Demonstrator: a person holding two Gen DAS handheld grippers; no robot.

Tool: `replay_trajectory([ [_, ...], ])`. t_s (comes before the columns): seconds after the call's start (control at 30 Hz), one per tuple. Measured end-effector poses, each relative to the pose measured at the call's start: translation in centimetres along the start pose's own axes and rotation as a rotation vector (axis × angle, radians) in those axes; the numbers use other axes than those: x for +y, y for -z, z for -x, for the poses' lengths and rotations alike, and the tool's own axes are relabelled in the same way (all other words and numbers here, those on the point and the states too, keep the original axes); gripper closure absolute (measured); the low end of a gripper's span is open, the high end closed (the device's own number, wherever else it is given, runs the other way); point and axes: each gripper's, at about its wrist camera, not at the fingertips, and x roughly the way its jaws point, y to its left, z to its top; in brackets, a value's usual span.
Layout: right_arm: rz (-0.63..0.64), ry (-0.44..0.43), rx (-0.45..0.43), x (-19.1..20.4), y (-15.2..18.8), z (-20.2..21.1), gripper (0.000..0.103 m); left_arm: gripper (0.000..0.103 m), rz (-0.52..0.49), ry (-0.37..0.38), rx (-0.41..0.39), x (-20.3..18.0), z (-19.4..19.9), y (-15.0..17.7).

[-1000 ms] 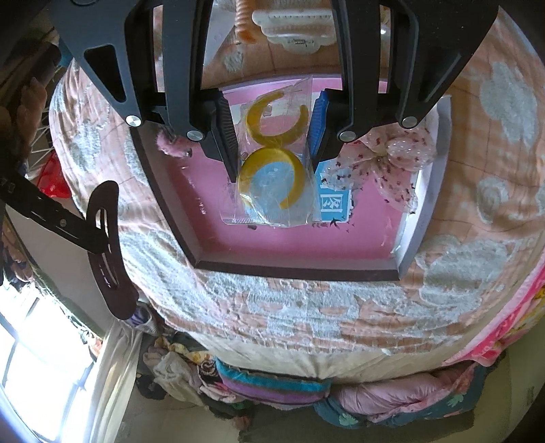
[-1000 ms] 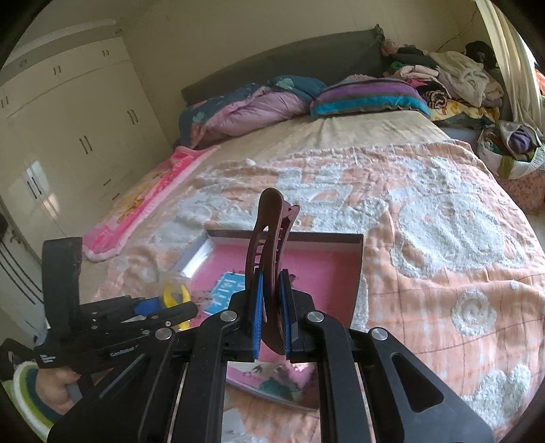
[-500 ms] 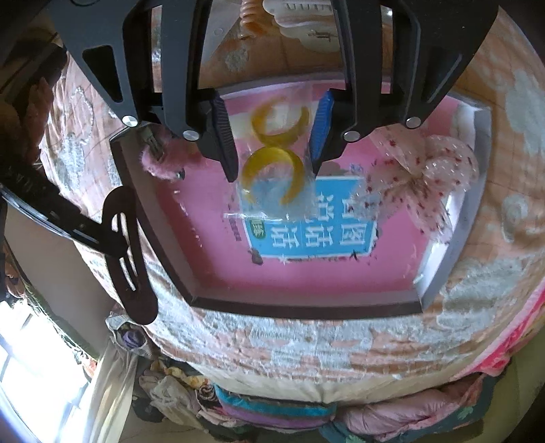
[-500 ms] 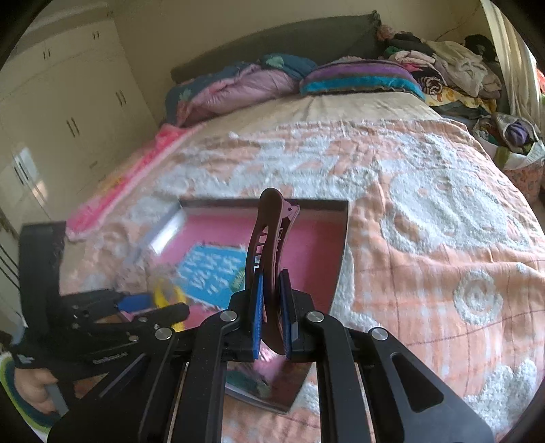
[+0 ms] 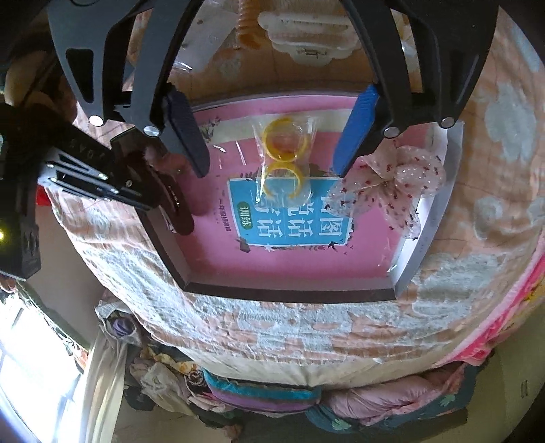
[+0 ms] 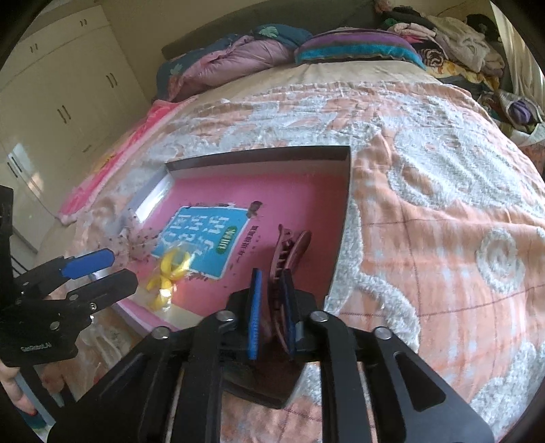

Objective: Organize jewelry
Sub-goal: 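Carry both items over the box and lower them inside, then open both tools to release the bangles and red clip in the box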

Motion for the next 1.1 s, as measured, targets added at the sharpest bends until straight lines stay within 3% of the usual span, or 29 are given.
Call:
replay_trajectory([
  [0.07,-0.003,-0.001,-0.011,0.1,0.0,0.4,0.071,0.029,0.005,0.001,-0.010,-0.1,0.4,0.0],
  [0.2,-0.002,-0.022,-0.043,0.4,-0.4,1.5,0.064,0.023,0.006,-0.019,-0.023,-0.1,1.1,0.1],
  [0.27,-0.002,-0.033,-0.068,0.6,-0.7,2.3,0.045,0.021,0.018,-0.023,-0.030,0.0,1.6,0.1],
  [0.57,0.009,-0.010,-0.158,0.9,-1.0,6.2,0.020,0.010,0.062,-0.046,-0.070,0.5,4.2,0.7],
  [0.83,0.058,0.051,-0.261,2.9,-0.4,10.9,0.011,0.010,0.076,-0.064,-0.130,0.6,7.8,1.0],
  [0.97,0.060,0.051,-0.315,3.9,0.2,13.3,0.009,0.010,0.057,-0.104,-0.170,0.5,9.6,1.2],
  [1.1,0.046,0.043,-0.333,4.6,0.8,15.0,0.008,0.010,0.058,-0.094,-0.200,0.8,11.3,1.4],
])
